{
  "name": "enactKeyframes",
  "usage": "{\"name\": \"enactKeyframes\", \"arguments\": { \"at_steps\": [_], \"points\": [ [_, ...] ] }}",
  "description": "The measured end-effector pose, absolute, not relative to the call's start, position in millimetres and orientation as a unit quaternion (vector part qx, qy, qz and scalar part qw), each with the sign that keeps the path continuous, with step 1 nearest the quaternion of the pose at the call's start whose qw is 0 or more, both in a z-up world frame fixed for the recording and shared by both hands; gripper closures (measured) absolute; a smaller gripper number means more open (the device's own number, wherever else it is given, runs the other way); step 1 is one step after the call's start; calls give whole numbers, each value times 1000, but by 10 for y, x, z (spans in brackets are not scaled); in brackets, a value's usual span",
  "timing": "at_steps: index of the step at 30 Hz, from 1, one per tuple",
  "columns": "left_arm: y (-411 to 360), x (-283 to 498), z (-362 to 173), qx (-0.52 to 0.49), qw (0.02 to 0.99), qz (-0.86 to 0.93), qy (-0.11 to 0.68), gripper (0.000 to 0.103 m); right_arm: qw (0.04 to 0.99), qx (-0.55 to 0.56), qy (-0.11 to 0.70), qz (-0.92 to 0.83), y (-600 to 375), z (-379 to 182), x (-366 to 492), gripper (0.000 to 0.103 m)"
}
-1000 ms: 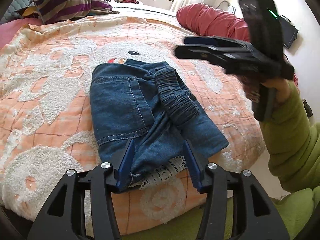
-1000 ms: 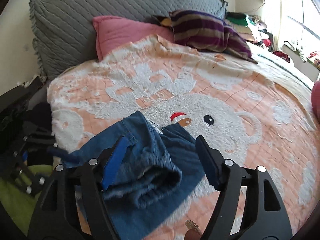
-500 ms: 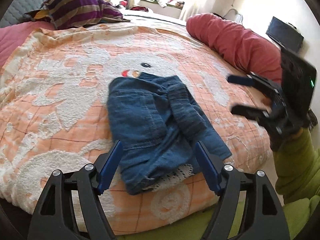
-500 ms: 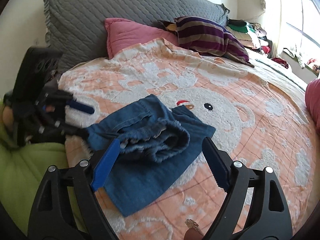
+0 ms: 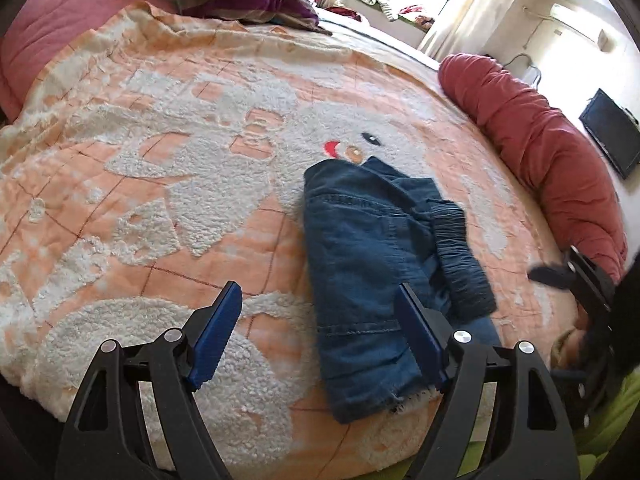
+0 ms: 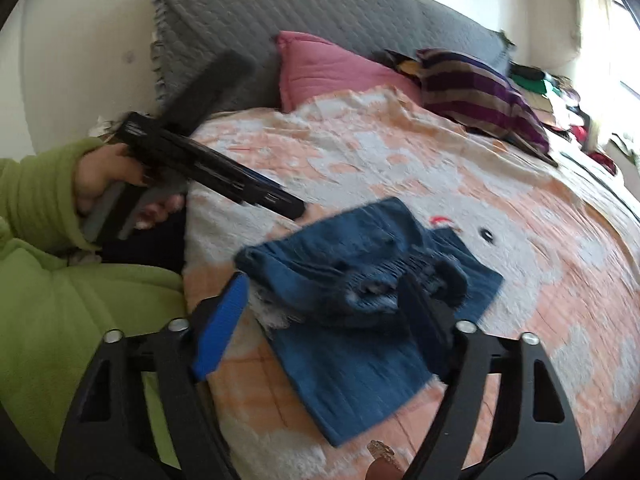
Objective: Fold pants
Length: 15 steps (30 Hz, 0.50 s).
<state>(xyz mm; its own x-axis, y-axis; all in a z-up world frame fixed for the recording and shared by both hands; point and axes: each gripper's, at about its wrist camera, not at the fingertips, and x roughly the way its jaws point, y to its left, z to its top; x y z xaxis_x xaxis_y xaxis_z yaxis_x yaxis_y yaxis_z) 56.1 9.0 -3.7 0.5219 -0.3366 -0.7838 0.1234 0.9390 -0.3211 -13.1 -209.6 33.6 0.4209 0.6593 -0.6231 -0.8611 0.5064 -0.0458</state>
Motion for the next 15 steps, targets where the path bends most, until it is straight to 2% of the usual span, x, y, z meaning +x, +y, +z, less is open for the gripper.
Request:
{"name": "enactKeyframes", "arguments": {
  "at_steps": [1,3,6,8,9,15],
  "points": [
    [88,584,-58,-116,863,-132,473,26,811,-207,274,474,-1973,301,-168,54],
    [80,629,-93,-116,861,-130,478,26,792,-243,277,487,-1775,229,-203,62],
    [42,694,-118,-107,861,-126,481,26,781,-282,279,482,-1533,61,-141,65],
    [10,739,-136,-102,860,-128,483,26,769,-287,318,475,-1462,-84,-17,90],
    [-10,761,-154,-97,859,-128,486,26,758,-288,332,482,-1478,-137,-6,97],
    [-88,857,-248,-96,854,-136,492,26,750,-264,355,492,-1624,-175,-24,95]
  ]
}}
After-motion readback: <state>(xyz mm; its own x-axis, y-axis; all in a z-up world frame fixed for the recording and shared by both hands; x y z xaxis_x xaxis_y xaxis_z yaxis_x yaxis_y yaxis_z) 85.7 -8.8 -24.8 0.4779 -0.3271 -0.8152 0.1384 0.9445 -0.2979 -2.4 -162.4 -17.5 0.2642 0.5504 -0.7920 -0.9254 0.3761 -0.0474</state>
